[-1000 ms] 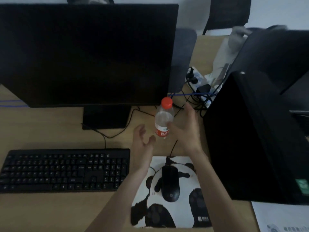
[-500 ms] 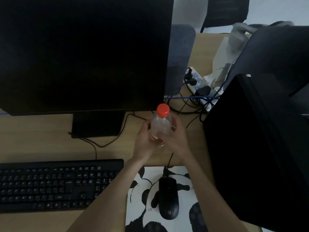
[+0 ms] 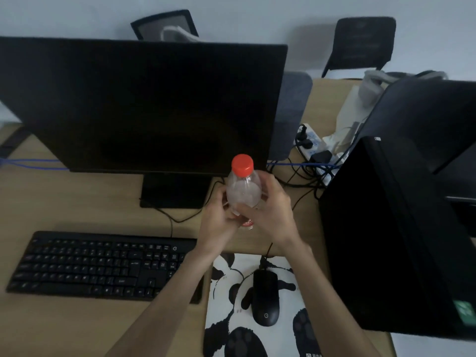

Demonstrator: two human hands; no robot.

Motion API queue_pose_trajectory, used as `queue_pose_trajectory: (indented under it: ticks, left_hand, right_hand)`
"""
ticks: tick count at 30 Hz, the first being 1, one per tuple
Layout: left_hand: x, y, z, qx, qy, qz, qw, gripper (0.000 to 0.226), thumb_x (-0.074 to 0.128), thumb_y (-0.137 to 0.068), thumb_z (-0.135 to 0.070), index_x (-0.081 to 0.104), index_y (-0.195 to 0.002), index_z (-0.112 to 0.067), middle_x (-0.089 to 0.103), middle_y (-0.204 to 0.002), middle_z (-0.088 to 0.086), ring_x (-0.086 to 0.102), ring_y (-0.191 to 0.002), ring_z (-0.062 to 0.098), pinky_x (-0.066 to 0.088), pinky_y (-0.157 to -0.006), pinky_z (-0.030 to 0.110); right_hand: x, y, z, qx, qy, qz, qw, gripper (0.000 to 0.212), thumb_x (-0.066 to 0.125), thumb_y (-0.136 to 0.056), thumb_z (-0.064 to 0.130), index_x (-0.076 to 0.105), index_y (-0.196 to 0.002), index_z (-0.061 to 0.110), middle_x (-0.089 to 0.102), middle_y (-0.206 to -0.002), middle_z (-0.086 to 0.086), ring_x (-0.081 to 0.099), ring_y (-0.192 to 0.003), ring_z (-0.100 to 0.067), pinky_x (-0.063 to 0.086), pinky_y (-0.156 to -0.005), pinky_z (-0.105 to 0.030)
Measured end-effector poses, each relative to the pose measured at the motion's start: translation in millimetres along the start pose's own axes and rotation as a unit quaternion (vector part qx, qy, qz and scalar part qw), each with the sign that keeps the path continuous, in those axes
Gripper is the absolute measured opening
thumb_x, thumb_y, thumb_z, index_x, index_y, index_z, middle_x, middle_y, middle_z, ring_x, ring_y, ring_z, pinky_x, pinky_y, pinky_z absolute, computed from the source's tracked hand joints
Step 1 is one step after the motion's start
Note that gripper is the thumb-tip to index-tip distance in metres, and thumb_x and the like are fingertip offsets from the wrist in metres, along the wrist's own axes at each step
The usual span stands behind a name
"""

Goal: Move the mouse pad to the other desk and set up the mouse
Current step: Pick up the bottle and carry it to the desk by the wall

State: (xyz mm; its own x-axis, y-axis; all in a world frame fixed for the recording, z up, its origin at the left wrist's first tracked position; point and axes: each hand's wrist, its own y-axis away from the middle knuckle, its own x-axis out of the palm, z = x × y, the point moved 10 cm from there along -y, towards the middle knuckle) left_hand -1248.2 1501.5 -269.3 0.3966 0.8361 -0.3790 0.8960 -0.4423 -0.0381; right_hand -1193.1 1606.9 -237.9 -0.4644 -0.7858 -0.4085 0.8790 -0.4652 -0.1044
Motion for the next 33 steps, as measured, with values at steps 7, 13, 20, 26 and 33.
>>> queue_pose_trajectory:
  ticks: [7, 13, 20, 26, 33]
  left_hand:
    - [-102.0, 50.0, -24.5, -0.001, 0.022, -0.07, 0.997, 0.056, 0.077, -0.065, -0.009, 0.049, -0.113, -0.013, 0.064, -0.102, -0.004, 0.062, -0.098, 0.006, 0.053, -0.084, 0.019]
    - [-213.0, 109.2, -29.9, -0.009, -0.051, -0.181, 0.982, 0.053, 0.078, -0.066, -0.018, 0.052, -0.112, -0.013, 0.06, -0.095, -0.008, 0.06, -0.087, 0.008, 0.047, -0.075, 0.014]
    - [-343.7, 182.9, -9.2, -0.043, -0.042, -0.27, 0.961, 0.049, 0.079, -0.064, -0.02, 0.046, -0.099, -0.025, 0.058, -0.093, -0.013, 0.06, -0.089, 0.004, 0.052, -0.075, 0.019]
    - [-456.2, 240.6, 11.6, -0.055, -0.054, -0.321, 0.944, 0.051, 0.074, -0.071, -0.011, 0.048, -0.115, -0.009, 0.055, -0.101, -0.004, 0.054, -0.091, 0.008, 0.046, -0.065, 0.006]
    - [-573.9, 272.4, 61.6, -0.074, -0.061, -0.355, 0.93, 0.054, 0.075, -0.07, -0.013, 0.049, -0.116, -0.004, 0.06, -0.109, 0.006, 0.058, -0.101, 0.018, 0.048, -0.079, 0.019]
  right_hand:
    - [46.8, 29.3, 97.3, -0.076, -0.003, 0.073, 0.994, 0.066, 0.077, -0.064, 0.026, 0.044, -0.121, 0.026, 0.055, -0.117, 0.004, 0.055, -0.101, -0.006, 0.047, -0.074, -0.009]
    - [122.9, 64.4, 175.8, -0.135, -0.023, 0.153, 0.979, 0.067, 0.077, -0.064, 0.028, 0.045, -0.122, 0.024, 0.055, -0.118, 0.006, 0.053, -0.102, -0.006, 0.046, -0.071, -0.008]
    - [238.2, 115.9, 260.4, -0.156, -0.051, 0.257, 0.953, 0.068, 0.077, -0.063, 0.029, 0.044, -0.122, 0.024, 0.052, -0.107, 0.011, 0.054, -0.1, -0.007, 0.047, -0.079, -0.02]
    - [342.5, 165.1, 333.3, -0.181, -0.064, 0.309, 0.931, 0.064, 0.076, -0.065, 0.026, 0.046, -0.121, 0.02, 0.057, -0.113, 0.002, 0.055, -0.101, -0.012, 0.047, -0.083, -0.025]
    - [459.7, 194.2, 389.2, -0.19, -0.077, 0.339, 0.918, 0.062, 0.077, -0.065, 0.024, 0.047, -0.119, 0.018, 0.059, -0.106, 0.004, 0.058, -0.098, -0.012, 0.048, -0.078, -0.019]
